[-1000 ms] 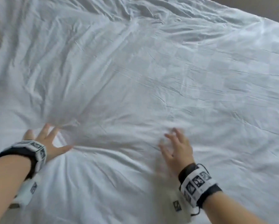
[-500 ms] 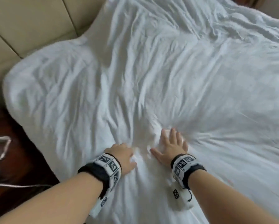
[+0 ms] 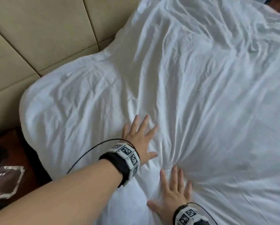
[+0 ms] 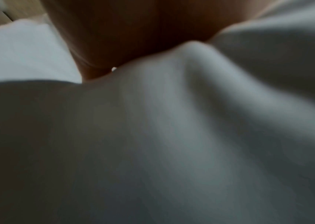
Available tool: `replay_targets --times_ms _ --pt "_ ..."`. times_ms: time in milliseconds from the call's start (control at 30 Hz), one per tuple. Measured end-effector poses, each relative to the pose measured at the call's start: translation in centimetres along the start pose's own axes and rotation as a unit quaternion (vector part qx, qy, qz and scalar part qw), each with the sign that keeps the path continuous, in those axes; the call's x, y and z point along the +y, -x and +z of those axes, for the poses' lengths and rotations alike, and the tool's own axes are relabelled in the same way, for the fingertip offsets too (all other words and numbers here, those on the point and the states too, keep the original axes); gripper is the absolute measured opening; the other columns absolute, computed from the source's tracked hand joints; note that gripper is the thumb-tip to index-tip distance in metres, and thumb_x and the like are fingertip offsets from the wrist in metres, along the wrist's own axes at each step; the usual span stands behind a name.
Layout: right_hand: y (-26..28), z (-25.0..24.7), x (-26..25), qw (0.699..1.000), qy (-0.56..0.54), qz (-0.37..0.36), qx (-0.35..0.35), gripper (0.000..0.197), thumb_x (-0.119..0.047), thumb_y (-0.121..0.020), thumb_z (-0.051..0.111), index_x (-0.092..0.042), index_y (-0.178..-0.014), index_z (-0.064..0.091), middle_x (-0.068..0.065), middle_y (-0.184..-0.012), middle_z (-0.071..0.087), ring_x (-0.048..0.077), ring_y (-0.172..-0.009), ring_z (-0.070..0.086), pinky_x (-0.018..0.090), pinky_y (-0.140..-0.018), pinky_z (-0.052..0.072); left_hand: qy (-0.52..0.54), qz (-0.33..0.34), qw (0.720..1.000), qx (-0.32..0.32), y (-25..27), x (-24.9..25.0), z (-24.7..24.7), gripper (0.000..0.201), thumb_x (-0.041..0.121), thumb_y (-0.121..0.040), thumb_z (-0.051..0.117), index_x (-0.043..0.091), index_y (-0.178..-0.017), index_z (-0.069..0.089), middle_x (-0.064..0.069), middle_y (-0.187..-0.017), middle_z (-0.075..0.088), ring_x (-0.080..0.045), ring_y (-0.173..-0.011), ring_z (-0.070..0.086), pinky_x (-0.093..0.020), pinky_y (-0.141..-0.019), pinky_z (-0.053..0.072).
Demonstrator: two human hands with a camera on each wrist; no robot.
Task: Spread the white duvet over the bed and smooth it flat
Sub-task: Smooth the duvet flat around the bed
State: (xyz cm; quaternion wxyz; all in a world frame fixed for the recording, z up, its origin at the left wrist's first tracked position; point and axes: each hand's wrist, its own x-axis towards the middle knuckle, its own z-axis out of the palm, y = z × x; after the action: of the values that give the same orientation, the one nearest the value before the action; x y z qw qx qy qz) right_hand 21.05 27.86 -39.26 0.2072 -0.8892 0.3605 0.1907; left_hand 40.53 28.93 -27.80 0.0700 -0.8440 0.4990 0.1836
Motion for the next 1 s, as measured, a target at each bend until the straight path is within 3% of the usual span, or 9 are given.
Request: replay_targets --times_ms 67,167,333,500,667,733,833,900,1000 --pt "-0.6 0.3 0.2 0.998 -0.058 0.019 0.016 0.125 -0.08 -0.03 0.048 -0.028 -0.142 0.035 0.011 -0.158 -0.015 0.025 -0.146 -0.016 0.048 -0.112 -0.016 -0.022 0.065 0.998 -0.005 -3.7 2.0 -1.1 0.085 0.062 -0.083 0.051 0.041 -0.148 0.001 0.007 -0.158 -0.022 -0.026 -0.146 -0.021 -0.055 -0.115 -0.001" --pt "-1.1 1.1 0.1 0.994 -0.105 0.01 0.025 0.125 -0.076 -0.023 0.049 -0.03 -0.139 0.037 0.01 -0.16 0.001 0.021 -0.148 -0.006 0.045 -0.114 -0.007 -0.039 0.075 0.996 -0.035 -9.1 2.5 -2.1 0.081 0.066 -0.082 0.049 0.039 -0.148 0.011 0.009 -0.16 -0.012 -0.026 -0.146 -0.019 -0.058 -0.114 0.0" --pt "-1.0 2.1 1.1 0.994 -0.093 -0.014 0.058 0.122 -0.082 -0.03 0.051 -0.035 -0.141 0.031 0.008 -0.159 0.006 0.019 -0.148 -0.003 0.045 -0.115 -0.002 -0.032 -0.117 0.982 -0.145 -11.5 -7.5 0.1 0.1 0.087 -0.07 0.028 0.037 -0.15 -0.005 0.013 -0.158 -0.018 -0.027 -0.147 -0.014 -0.049 -0.12 0.0" --pt "-1.5 2.6 1.1 0.984 -0.036 -0.013 0.173 0.065 -0.056 -0.08 0.039 -0.037 -0.141 0.03 0.005 -0.159 0.014 0.021 -0.148 0.008 0.05 -0.112 0.016 -0.048 -0.267 0.953 -0.132 -7.2 -21.5 0.5 0.084 0.071 -0.085 0.037 0.025 -0.15 0.011 -0.002 -0.16 0.004 -0.017 -0.148 0.007 -0.037 -0.12 0.007" --pt "-3.8 0.4 1.9 0.976 0.003 0.042 0.216 0.051 -0.052 -0.066 0.056 -0.032 -0.112 0.057 0.011 -0.108 0.072 0.024 -0.109 0.06 0.048 -0.084 0.045 0.067 -0.395 0.915 -0.048 -6.6 -29.9 -0.9 0.102 0.071 -0.071 0.057 0.013 -0.149 0.024 -0.017 -0.156 0.014 -0.031 -0.146 0.011 -0.04 -0.119 0.017" --pt "-4.1 -1.7 1.8 0.968 -0.023 0.055 0.244 0.06 -0.063 -0.062 0.055 -0.031 -0.112 0.056 0.012 -0.116 0.066 0.025 -0.1 0.06 0.043 -0.089 0.042 0.082 -0.409 0.909 -0.002 -7.5 -32.0 -2.2 0.099 0.06 -0.075 0.064 0.018 -0.151 0.017 -0.014 -0.157 0.006 -0.033 -0.146 0.011 -0.043 -0.118 0.018" --pt "-6.7 -7.7 2.4 0.948 -0.074 0.099 0.292 0.075 -0.08 -0.071 0.037 -0.029 -0.124 0.054 0.019 -0.142 0.042 0.032 -0.119 0.047 0.038 -0.105 0.028 0.072 -0.391 0.917 0.036 -9.3 -34.8 -4.2 0.1 0.064 -0.075 0.061 0.025 -0.15 0.008 -0.011 -0.157 0.002 -0.037 -0.142 0.018 -0.048 -0.115 0.023" --pt "-10.4 -12.8 0.8 0.944 -0.144 0.193 0.224 0.084 -0.079 -0.072 0.04 -0.033 -0.142 0.033 0.017 -0.156 0.016 0.03 -0.141 0.022 0.042 -0.114 0.017 0.092 -0.364 0.925 0.068 -10.6 -36.5 -5.0 0.103 0.063 -0.075 0.063 0.025 -0.151 0.006 -0.008 -0.159 0.001 -0.037 -0.144 0.015 -0.047 -0.117 0.018" --pt "-18.7 -17.5 -4.8 0.961 -0.135 0.193 0.143 0.091 -0.076 -0.077 0.032 -0.029 -0.151 0.007 0.008 -0.16 0.0 0.03 -0.147 0.001 0.051 -0.118 0.01 0.107 -0.322 0.934 0.115 -12.5 -38.7 -5.6 0.105 0.059 -0.075 0.066 0.021 -0.152 0.004 -0.009 -0.161 0.003 -0.035 -0.146 0.01 -0.045 -0.119 0.013"
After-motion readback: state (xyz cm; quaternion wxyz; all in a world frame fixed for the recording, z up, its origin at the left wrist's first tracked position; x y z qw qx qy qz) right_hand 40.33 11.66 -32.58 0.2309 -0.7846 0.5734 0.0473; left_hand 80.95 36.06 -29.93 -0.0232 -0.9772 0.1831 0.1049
